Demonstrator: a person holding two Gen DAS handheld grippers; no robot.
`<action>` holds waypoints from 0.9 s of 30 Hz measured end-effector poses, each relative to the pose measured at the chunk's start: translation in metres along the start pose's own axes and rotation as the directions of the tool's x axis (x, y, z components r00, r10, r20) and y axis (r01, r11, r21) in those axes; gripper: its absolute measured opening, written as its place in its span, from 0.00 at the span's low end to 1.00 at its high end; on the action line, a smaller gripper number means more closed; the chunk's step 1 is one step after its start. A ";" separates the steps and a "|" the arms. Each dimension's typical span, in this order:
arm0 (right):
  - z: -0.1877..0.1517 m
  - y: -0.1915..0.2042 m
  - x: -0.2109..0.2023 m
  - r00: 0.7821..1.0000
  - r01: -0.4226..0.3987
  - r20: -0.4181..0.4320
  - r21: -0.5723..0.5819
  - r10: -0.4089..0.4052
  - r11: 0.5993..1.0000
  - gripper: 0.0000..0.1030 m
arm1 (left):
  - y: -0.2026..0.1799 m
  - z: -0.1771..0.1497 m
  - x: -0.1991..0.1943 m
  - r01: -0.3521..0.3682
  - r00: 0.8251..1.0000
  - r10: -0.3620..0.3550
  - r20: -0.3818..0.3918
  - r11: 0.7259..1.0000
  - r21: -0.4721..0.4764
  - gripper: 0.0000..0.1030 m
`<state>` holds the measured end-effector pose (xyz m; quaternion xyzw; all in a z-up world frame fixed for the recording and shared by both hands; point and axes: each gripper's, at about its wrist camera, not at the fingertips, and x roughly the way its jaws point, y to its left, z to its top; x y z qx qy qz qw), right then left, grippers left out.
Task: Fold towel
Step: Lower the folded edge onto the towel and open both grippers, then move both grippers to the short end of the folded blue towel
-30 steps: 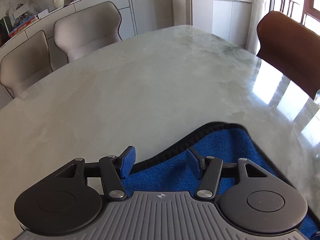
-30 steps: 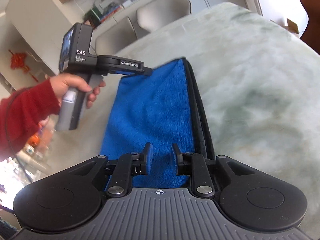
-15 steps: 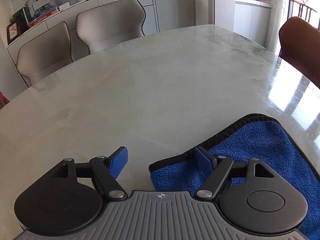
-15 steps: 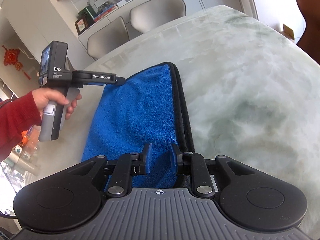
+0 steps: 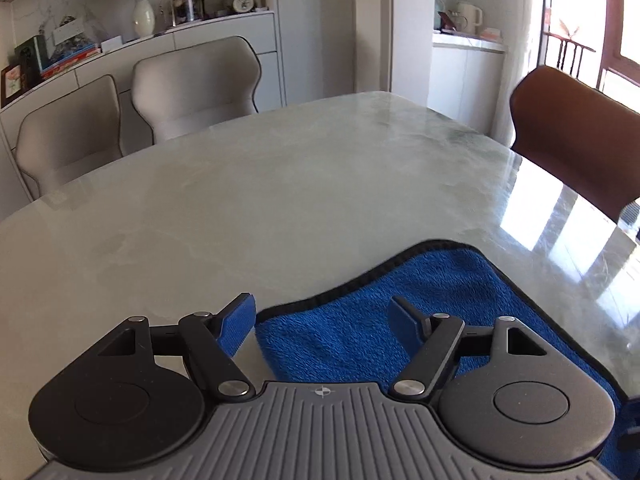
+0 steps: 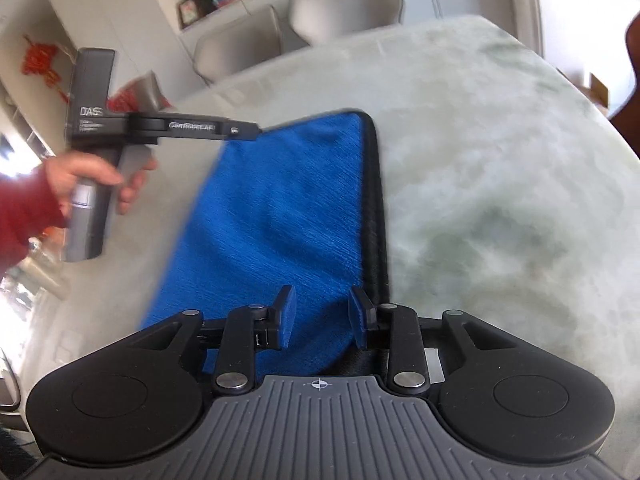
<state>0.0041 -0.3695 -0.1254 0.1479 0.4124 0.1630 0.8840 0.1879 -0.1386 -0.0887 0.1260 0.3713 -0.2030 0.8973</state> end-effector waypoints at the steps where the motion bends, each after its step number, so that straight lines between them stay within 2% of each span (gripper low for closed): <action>1: 0.001 -0.002 0.001 1.000 -0.002 0.000 0.006 0.002 1.000 0.28 | 0.002 -0.002 0.005 -0.014 1.000 0.014 -0.025 1.000 -0.007 0.74; 2: 0.001 -0.002 0.001 1.000 -0.001 -0.001 -0.004 0.001 1.000 0.27 | 0.004 -0.003 0.010 -0.029 0.998 0.028 -0.048 0.999 -0.017 0.74; 3: 0.000 -0.001 0.001 1.000 0.005 0.000 -0.025 -0.005 1.000 0.24 | 0.010 -0.006 0.014 -0.043 0.997 0.040 -0.071 0.998 -0.039 0.78; 4: -0.002 0.000 0.001 1.000 0.013 0.002 -0.049 -0.013 0.999 0.21 | 0.016 -0.008 0.015 -0.049 0.996 0.044 -0.076 0.997 -0.066 0.80; 6: -0.002 -0.001 0.000 1.000 0.013 -0.009 -0.044 -0.014 0.999 0.21 | 0.028 -0.011 0.016 -0.061 0.995 0.051 -0.085 0.991 -0.121 0.82; 9: -0.002 -0.003 -0.003 1.000 0.012 -0.027 -0.028 -0.013 1.000 0.21 | 0.038 -0.012 0.012 -0.124 0.990 0.113 -0.089 0.985 -0.121 0.82; 11: -0.004 0.000 -0.010 0.998 0.034 -0.044 -0.052 -0.036 0.998 0.24 | 0.038 -0.015 0.006 -0.141 0.987 0.129 -0.091 0.981 -0.134 0.81; 13: -0.006 0.005 -0.015 0.996 0.067 -0.052 -0.079 -0.071 0.995 0.34 | 0.034 -0.021 -0.006 -0.144 0.988 0.132 -0.083 0.978 -0.154 0.79; 14: -0.007 0.006 -0.017 0.995 0.074 -0.056 -0.088 -0.079 0.993 0.34 | 0.031 -0.025 -0.012 -0.138 0.989 0.128 -0.075 0.978 -0.154 0.79; 19: -0.010 0.009 -0.021 0.994 0.071 -0.079 -0.108 -0.079 0.992 0.37 | 0.000 -0.056 -0.055 -0.081 0.996 0.074 -0.056 0.986 -0.144 0.79; 22: -0.011 0.010 -0.021 0.992 0.078 -0.091 -0.131 -0.091 0.988 0.38 | -0.014 -0.080 -0.078 -0.058 0.994 0.042 -0.096 0.984 -0.169 0.79; 24: -0.011 0.009 -0.021 0.991 0.078 -0.093 -0.137 -0.091 0.987 0.38 | -0.019 -0.095 -0.092 -0.040 0.991 0.006 -0.133 0.968 -0.249 0.79; 27: -0.013 0.010 -0.022 0.991 0.071 -0.101 -0.161 -0.088 0.984 0.40 | -0.024 -0.111 -0.104 0.021 0.975 -0.102 -0.199 0.927 -0.374 0.79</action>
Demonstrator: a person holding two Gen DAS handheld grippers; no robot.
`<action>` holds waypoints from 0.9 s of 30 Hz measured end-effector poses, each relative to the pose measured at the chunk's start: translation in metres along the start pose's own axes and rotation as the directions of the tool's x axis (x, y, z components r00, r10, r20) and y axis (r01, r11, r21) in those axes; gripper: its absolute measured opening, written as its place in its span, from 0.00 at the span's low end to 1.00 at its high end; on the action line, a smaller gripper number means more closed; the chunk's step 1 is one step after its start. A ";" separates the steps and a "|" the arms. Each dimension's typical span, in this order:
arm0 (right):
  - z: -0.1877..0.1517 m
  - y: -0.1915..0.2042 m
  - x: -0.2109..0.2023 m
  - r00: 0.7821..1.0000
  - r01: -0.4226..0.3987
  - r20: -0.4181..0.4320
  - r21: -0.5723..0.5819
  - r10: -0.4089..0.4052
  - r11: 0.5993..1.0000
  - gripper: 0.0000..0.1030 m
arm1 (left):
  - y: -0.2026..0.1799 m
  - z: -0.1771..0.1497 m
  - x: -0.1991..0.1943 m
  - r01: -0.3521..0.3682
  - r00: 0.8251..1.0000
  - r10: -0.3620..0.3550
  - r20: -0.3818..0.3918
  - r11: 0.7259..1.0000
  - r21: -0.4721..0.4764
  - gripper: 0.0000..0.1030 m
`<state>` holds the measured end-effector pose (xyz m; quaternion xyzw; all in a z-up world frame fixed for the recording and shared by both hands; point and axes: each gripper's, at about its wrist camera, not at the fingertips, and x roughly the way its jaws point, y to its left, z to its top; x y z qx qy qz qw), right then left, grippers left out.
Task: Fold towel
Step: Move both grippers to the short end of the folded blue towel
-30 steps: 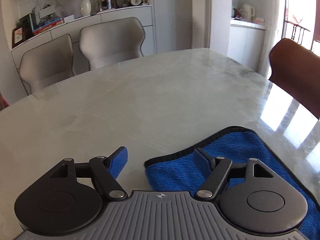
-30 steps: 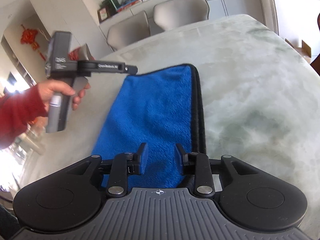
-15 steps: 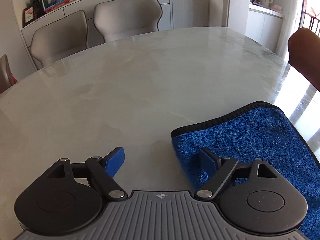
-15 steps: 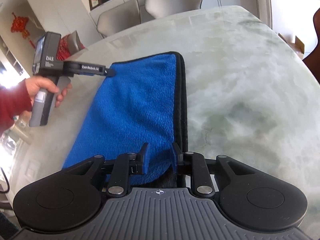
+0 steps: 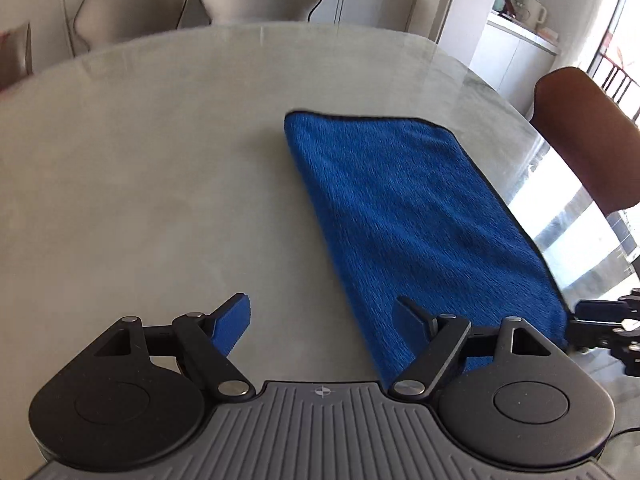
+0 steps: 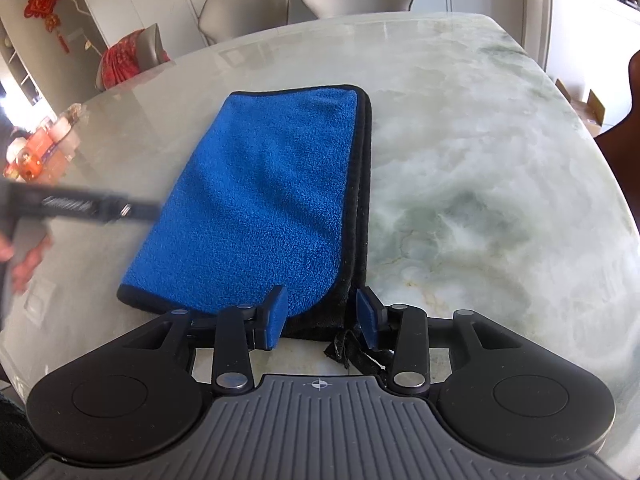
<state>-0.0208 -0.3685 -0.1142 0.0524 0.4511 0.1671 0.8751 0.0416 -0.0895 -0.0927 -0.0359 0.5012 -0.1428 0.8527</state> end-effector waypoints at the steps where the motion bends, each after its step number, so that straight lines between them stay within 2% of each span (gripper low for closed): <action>1: -0.001 0.001 -0.001 1.000 -0.002 -0.001 -0.018 0.002 1.000 0.40 | 0.000 -0.004 -0.001 0.005 1.000 -0.006 -0.020 1.000 -0.017 0.79; 4: -0.001 0.005 -0.003 1.000 -0.016 -0.006 -0.057 0.016 0.998 0.42 | -0.001 -0.013 -0.002 0.032 0.997 -0.038 -0.071 0.995 -0.089 0.80; 9: 0.000 0.010 -0.007 0.999 -0.049 0.019 -0.096 0.051 0.994 0.43 | -0.007 -0.013 0.003 0.044 0.992 -0.058 -0.113 0.991 -0.126 0.80; 14: 0.001 0.014 -0.007 0.996 -0.081 0.017 -0.139 0.085 0.987 0.45 | -0.009 -0.013 0.005 0.093 0.978 -0.126 -0.164 0.976 -0.195 0.78; 16: 0.001 0.015 -0.007 0.995 -0.090 0.019 -0.145 0.093 0.985 0.45 | -0.013 -0.015 0.006 0.113 0.971 -0.151 -0.184 0.973 -0.200 0.66; 20: 0.002 0.018 -0.007 0.994 -0.107 0.023 -0.155 0.111 0.982 0.46 | -0.021 -0.017 0.008 0.132 0.961 -0.175 -0.212 0.970 -0.204 0.52; 21: 0.002 0.020 -0.007 0.992 -0.116 0.025 -0.166 0.121 0.979 0.46 | -0.021 -0.017 0.008 0.128 0.962 -0.171 -0.212 0.971 -0.203 0.45; 22: 0.002 0.022 -0.008 0.991 -0.125 0.028 -0.179 0.132 0.976 0.46 | -0.020 -0.017 0.010 0.118 0.963 -0.165 -0.215 0.969 -0.217 0.33; 24: 0.002 0.027 -0.008 0.988 -0.142 0.025 -0.209 0.151 0.968 0.46 | -0.017 -0.017 0.012 0.108 0.961 -0.165 -0.222 0.963 -0.245 0.15; 27: 0.001 0.039 -0.005 0.983 -0.174 0.000 -0.299 0.183 0.938 0.46 | -0.016 -0.016 0.011 0.117 0.960 -0.173 -0.221 0.962 -0.245 0.08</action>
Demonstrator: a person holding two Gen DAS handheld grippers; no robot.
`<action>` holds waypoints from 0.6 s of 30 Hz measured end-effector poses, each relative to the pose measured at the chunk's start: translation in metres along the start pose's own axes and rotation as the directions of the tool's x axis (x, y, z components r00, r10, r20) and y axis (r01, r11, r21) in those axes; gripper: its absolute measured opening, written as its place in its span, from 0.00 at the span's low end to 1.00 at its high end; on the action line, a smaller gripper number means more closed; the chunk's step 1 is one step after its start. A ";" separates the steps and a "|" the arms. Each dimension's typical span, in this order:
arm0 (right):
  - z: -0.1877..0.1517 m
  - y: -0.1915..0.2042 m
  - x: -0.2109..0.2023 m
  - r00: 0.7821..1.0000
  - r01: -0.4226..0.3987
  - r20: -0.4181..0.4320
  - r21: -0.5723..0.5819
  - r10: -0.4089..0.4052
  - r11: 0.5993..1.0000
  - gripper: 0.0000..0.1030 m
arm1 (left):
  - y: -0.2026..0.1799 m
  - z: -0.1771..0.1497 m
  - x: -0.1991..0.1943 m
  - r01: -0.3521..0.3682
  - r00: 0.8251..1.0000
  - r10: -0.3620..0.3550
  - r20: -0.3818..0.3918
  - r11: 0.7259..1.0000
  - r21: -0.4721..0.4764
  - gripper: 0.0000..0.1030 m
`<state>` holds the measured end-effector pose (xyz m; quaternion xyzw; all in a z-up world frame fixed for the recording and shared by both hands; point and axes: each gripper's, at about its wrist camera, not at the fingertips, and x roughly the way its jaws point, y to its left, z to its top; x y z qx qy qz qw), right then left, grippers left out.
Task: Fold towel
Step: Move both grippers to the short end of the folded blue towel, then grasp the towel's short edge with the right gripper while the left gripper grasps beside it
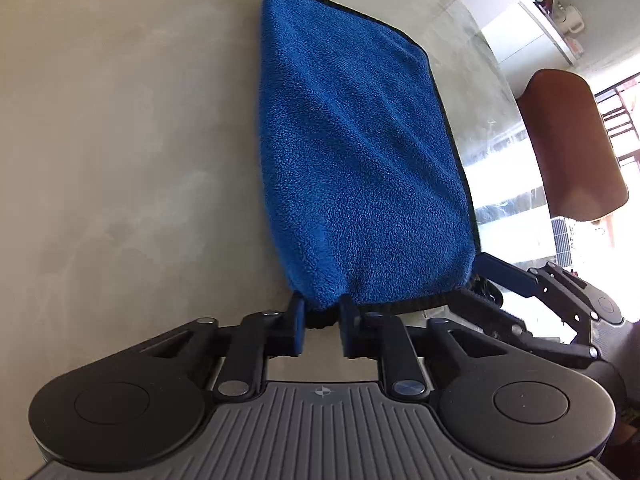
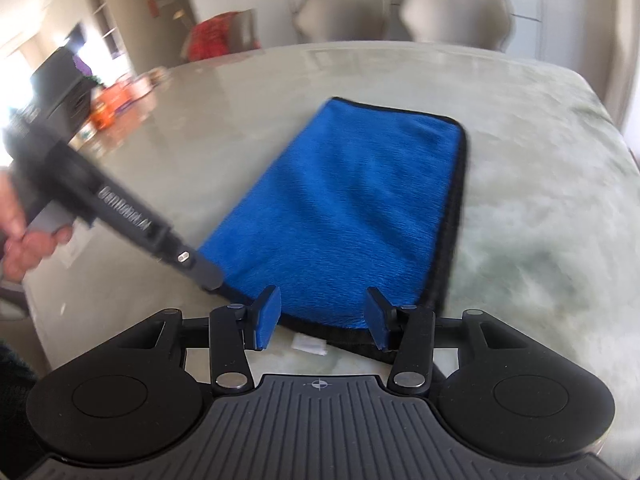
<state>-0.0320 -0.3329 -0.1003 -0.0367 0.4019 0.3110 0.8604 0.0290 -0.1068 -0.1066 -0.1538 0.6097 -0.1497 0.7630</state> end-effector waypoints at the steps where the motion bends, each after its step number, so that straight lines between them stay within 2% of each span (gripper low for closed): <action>1: 0.000 0.004 0.002 1.000 -0.007 -0.006 -0.030 0.007 1.000 0.46 | -0.002 0.000 -0.001 -0.001 1.000 0.001 0.001 1.000 0.010 0.08; 10: 0.002 0.041 0.024 0.998 -0.060 -0.030 -0.302 0.054 0.951 0.46 | -0.014 0.009 -0.005 0.013 1.000 -0.013 0.002 0.999 0.037 0.07; 14: 0.001 0.052 0.033 0.998 -0.066 -0.037 -0.382 0.056 0.922 0.46 | -0.015 0.016 -0.008 0.027 1.000 -0.027 0.002 0.999 0.026 0.07; 18: 0.000 0.059 0.043 0.999 -0.051 -0.024 -0.411 0.045 0.910 0.46 | -0.015 0.020 -0.014 0.044 0.999 -0.044 0.000 0.999 0.019 0.07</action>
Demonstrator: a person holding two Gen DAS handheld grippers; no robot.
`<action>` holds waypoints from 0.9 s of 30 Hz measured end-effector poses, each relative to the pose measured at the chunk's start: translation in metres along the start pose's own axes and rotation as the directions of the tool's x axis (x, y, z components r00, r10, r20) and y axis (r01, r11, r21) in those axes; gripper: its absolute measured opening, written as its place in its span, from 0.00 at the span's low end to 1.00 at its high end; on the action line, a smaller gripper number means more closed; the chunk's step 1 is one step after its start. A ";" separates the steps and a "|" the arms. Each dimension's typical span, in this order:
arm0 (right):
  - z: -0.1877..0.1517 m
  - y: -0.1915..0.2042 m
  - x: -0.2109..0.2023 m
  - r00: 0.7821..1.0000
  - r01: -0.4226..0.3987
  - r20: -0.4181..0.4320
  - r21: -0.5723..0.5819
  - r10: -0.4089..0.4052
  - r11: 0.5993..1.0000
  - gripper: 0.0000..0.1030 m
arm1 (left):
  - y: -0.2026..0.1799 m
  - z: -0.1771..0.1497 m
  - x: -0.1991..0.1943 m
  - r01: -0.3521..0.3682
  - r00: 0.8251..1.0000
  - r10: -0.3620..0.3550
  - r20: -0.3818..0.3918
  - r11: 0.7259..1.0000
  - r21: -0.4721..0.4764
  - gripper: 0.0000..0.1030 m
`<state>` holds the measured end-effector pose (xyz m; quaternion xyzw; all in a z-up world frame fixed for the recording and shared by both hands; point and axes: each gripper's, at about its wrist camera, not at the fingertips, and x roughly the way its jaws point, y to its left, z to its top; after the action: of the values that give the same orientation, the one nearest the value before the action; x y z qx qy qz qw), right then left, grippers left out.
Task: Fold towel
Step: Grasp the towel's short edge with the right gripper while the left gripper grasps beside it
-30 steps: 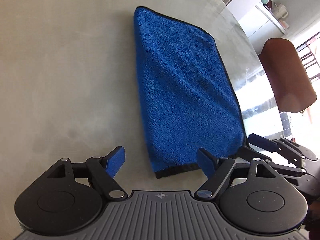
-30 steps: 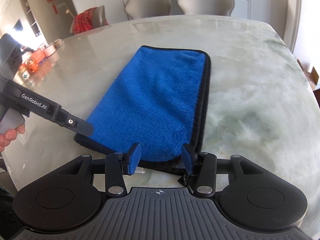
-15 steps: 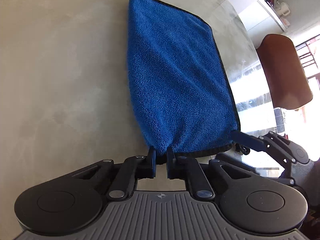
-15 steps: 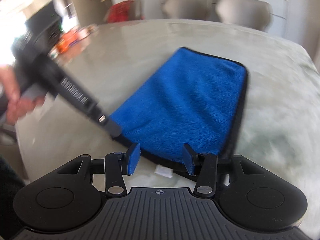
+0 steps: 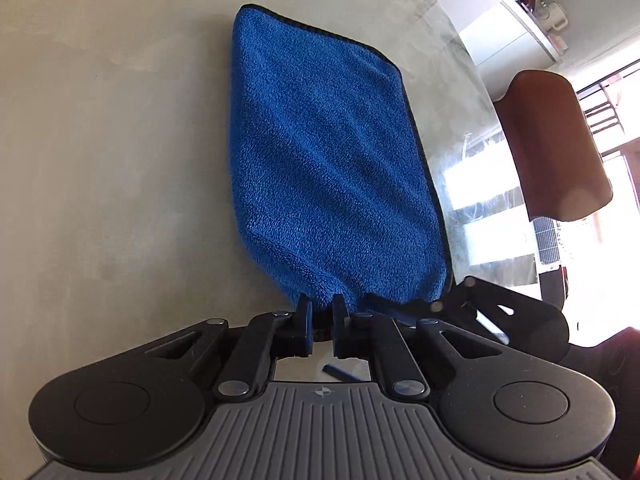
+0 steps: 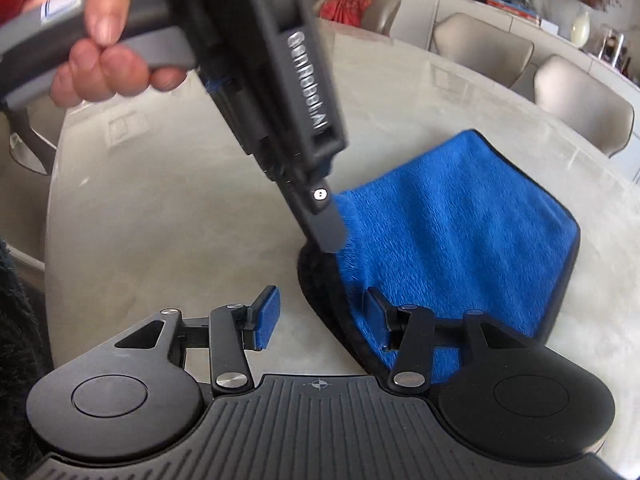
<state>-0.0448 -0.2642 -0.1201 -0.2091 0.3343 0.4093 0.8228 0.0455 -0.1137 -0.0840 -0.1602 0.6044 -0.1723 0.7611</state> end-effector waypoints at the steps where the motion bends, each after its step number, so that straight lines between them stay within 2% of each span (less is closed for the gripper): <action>1: 0.000 0.002 0.003 1.000 0.015 -0.003 -0.012 -0.015 1.000 0.46 | 0.000 0.001 -0.001 0.002 1.000 -0.002 0.001 1.000 -0.002 0.07; 3: -0.001 0.003 0.007 0.999 0.039 -0.006 -0.028 -0.039 0.999 0.44 | -0.002 0.003 -0.002 0.000 1.000 0.000 0.003 1.000 0.007 0.08; 5: 0.001 -0.002 0.008 0.999 0.043 -0.009 0.020 -0.043 0.999 0.34 | -0.004 0.004 -0.004 -0.011 1.000 0.010 0.009 0.999 0.031 0.09; 6: 0.002 -0.006 0.009 0.999 0.051 -0.010 0.052 -0.050 0.997 0.21 | -0.006 0.004 -0.006 -0.015 1.000 0.015 0.011 0.999 0.048 0.17; 7: 0.003 -0.011 0.008 0.999 0.052 -0.009 0.090 -0.051 0.995 0.13 | -0.007 0.004 -0.007 -0.020 1.000 0.019 0.013 0.998 0.066 0.24; 8: 0.003 -0.019 0.008 0.999 0.042 -0.006 0.140 -0.042 0.989 0.11 | -0.009 0.004 -0.014 -0.030 0.999 0.026 0.040 0.994 0.104 0.30; 9: 0.003 -0.027 0.006 0.999 0.032 0.004 0.191 -0.033 0.981 0.09 | -0.011 0.003 -0.019 -0.036 0.998 0.028 0.052 0.987 0.158 0.46; 10: 0.003 -0.035 0.004 0.999 0.023 0.016 0.239 -0.028 0.971 0.08 | -0.014 0.002 -0.024 -0.047 0.997 0.032 0.073 0.976 0.214 0.54; 12: 0.002 -0.048 -0.001 0.999 -0.007 0.043 0.317 -0.007 0.948 0.08 | -0.020 -0.003 -0.034 -0.077 0.993 0.038 0.115 0.933 0.352 0.59; 14: 0.003 -0.060 -0.005 0.997 -0.045 0.070 0.375 0.019 0.926 0.08 | -0.026 -0.011 -0.039 -0.134 0.984 0.056 0.170 0.860 0.493 0.59; 16: 0.006 -0.067 -0.009 0.995 -0.075 0.097 0.390 0.040 0.918 0.08 | -0.034 -0.025 -0.041 -0.224 0.963 0.060 0.264 0.726 0.650 0.59; 18: 0.008 -0.072 -0.011 0.993 -0.095 0.107 0.390 0.058 0.916 0.08 | -0.038 -0.035 -0.038 -0.279 0.949 0.053 0.309 0.594 0.754 0.59; 19: 0.010 -0.074 -0.011 0.992 -0.103 0.108 0.390 0.065 0.915 0.08 | -0.041 -0.038 -0.034 -0.290 0.948 0.048 0.314 0.534 0.794 0.59; 20: 0.011 -0.077 -0.012 0.991 -0.108 0.110 0.390 0.070 0.915 0.08 | -0.043 -0.041 -0.029 -0.290 0.950 0.039 0.311 0.486 0.824 0.59; 24: 0.014 -0.083 -0.012 0.989 -0.134 0.113 0.385 0.098 0.913 0.08 | -0.049 -0.046 -0.014 -0.264 0.960 0.011 0.280 0.366 0.892 0.58; 27: 0.015 -0.085 -0.012 0.988 -0.146 0.111 0.382 0.112 0.912 0.08 | -0.056 -0.047 -0.005 -0.251 0.963 -0.018 0.270 0.310 0.917 0.58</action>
<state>0.0244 -0.3103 -0.0947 -0.0012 0.3861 0.3968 0.8327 -0.0055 -0.1630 -0.0642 0.3393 0.3076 -0.4162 0.7855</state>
